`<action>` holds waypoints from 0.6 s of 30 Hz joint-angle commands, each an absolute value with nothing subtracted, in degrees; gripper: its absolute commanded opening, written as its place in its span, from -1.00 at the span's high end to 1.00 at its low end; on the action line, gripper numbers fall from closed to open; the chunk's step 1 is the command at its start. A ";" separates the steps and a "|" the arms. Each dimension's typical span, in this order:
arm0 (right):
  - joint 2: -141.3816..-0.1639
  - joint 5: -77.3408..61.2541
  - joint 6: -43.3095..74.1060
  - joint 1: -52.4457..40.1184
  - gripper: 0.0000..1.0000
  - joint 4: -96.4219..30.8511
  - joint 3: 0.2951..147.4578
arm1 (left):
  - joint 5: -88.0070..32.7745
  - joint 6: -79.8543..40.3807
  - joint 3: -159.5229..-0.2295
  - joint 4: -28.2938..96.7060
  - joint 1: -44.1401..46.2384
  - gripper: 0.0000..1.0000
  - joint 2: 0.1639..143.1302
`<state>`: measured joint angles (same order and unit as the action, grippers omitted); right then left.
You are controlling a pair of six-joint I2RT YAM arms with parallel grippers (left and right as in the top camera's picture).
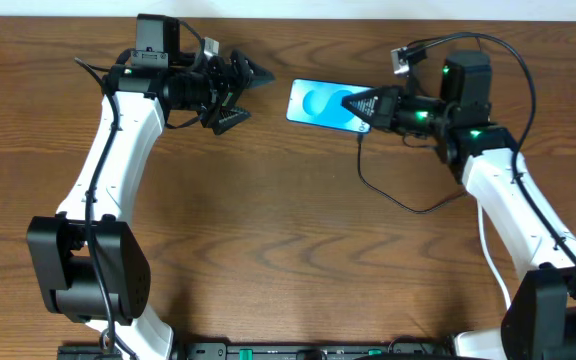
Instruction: Plug charger to phone and switch on socket
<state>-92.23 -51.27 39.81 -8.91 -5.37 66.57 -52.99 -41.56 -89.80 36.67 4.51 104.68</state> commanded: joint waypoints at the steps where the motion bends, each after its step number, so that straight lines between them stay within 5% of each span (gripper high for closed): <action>1: -90.04 -44.27 49.19 -11.35 0.98 -1.74 66.61 | -55.70 -41.91 -90.11 35.35 4.45 -0.89 103.72; 8: -90.83 -27.70 69.06 -13.98 0.98 2.35 66.61 | -57.28 -47.59 -90.11 28.82 4.40 -0.89 103.72; 18: -96.99 -25.17 89.17 -17.65 0.98 25.08 66.61 | -58.08 -55.37 -90.11 16.05 4.47 -0.89 103.72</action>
